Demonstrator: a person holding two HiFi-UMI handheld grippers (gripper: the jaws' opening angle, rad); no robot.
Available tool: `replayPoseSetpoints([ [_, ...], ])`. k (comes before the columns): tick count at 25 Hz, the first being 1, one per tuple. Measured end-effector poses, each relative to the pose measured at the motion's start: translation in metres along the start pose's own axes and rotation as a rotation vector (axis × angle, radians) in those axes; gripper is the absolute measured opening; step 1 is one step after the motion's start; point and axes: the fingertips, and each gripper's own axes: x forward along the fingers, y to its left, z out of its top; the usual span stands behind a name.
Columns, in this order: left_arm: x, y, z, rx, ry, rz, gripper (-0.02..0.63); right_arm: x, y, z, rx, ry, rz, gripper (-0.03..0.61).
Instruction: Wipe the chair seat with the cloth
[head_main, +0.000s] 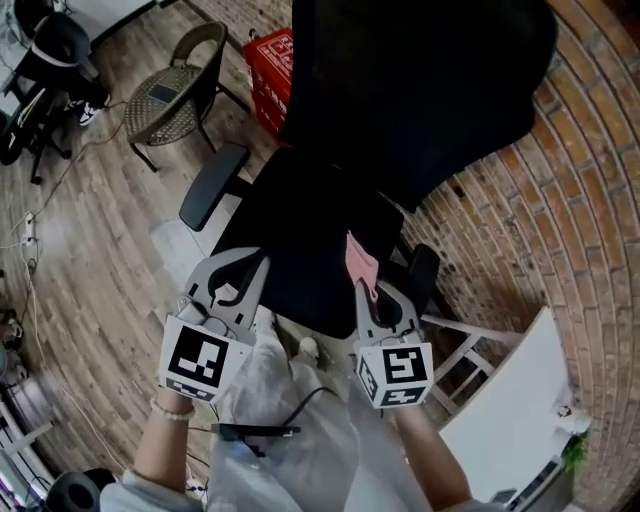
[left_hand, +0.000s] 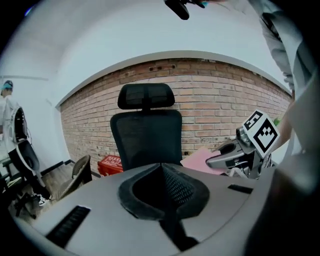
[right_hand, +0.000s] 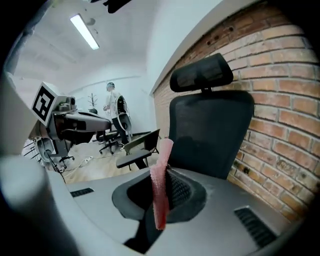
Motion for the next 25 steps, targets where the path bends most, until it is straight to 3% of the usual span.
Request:
replayPoseSetpoints([
  [4, -0.036, 0.008, 0.038, 0.017, -0.061, 0.049, 0.018, -0.026, 0.008, 0.048, -0.058, -0.1, 0.003, 0.054],
  [10, -0.075, 0.016, 0.064, -0.006, -0.114, 0.096, 0.018, -0.05, 0.022, 0.101, -0.089, -0.209, 0.028, 0.054],
  [15, -0.1, 0.01, 0.075, -0.068, -0.147, 0.11, 0.018, -0.07, 0.043, 0.122, -0.099, -0.249, 0.068, 0.054],
  [25, -0.126, 0.003, 0.107, -0.035, -0.222, 0.166, 0.018, -0.098, 0.067, 0.153, -0.156, -0.326, 0.116, 0.054],
])
